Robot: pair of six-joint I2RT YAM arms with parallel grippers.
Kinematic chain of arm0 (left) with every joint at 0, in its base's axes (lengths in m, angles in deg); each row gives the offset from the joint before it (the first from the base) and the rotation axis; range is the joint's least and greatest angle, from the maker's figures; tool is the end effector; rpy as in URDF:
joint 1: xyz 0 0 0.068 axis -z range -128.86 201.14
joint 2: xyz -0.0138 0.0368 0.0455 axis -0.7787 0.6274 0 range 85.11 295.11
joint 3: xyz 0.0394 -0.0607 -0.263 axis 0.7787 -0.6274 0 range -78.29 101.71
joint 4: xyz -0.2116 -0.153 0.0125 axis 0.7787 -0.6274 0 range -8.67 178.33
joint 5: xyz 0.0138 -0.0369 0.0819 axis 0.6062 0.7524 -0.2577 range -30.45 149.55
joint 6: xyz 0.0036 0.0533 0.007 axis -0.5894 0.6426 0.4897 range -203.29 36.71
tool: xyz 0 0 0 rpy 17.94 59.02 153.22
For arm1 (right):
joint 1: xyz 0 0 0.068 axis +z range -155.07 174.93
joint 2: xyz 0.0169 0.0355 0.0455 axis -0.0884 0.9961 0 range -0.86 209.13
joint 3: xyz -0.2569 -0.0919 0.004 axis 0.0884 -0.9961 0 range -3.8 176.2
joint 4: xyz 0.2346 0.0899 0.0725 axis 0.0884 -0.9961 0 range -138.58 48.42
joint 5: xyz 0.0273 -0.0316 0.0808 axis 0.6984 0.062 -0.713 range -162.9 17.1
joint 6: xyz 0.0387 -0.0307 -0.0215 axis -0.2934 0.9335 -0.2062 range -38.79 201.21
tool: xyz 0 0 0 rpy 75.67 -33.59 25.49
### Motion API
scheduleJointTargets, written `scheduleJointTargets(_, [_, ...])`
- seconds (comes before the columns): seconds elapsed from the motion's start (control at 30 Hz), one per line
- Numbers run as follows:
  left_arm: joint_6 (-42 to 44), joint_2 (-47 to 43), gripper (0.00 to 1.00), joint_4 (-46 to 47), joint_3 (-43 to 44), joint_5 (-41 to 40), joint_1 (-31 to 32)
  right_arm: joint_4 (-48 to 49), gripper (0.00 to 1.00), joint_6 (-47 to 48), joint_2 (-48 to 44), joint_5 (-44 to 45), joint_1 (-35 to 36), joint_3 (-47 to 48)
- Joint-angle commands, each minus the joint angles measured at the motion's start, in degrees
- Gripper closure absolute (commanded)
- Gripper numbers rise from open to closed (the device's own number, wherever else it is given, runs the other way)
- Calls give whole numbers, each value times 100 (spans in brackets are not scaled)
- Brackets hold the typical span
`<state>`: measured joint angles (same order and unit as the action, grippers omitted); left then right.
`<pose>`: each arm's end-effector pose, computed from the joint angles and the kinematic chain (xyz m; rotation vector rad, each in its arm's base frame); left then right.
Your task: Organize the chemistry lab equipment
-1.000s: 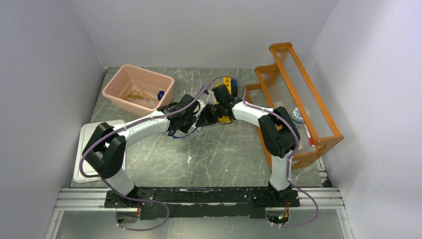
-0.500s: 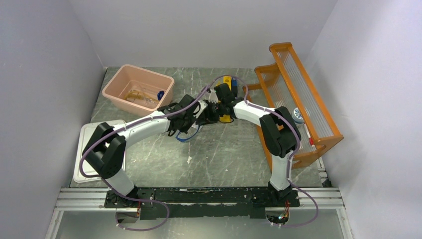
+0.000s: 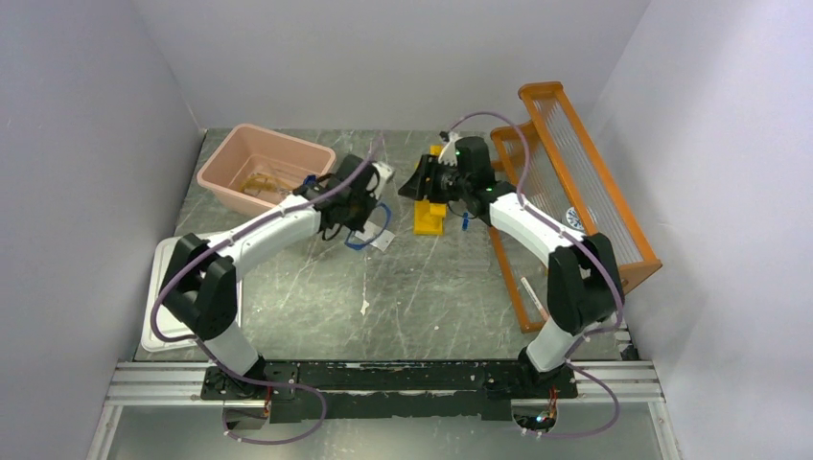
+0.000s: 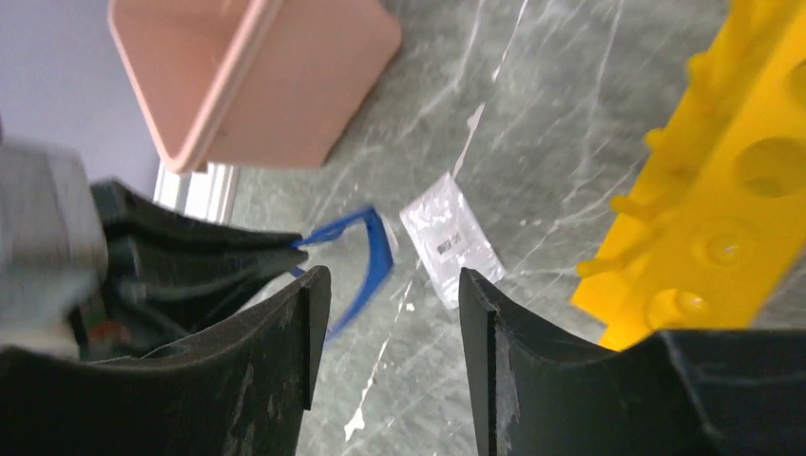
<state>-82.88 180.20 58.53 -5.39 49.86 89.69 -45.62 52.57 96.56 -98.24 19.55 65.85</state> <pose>0.2853 -0.2198 0.2536 0.7528 2.3439 -0.0797 0.3474 0.1759 0.2583 -0.1999 2.2293 1.0003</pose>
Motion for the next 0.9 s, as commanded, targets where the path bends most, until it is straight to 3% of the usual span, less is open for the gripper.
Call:
scheduleJointTargets(0.0, [-537,-66,95,61,567,701,-701,838,44,-139,-608,669,-179,-309])
scheduleJointTargets(0.2, [-1596,-230,95,363,948,978,-1866,869,44,-58,-642,931,-275,-285])
scheduleJointTargets(0.47, [-3029,-204,95,409,1141,-373,-2922,864,45,-96,-403,911,-294,-206])
scheduleJointTargets(0.67, [-4418,306,95,129,1282,-1374,-3319,857,45,130,-295,884,-300,-97])
scheduleJointTargets(0.87, [-5644,1350,95,-730,1986,-1955,-3450,650,45,471,-324,1087,-300,7])
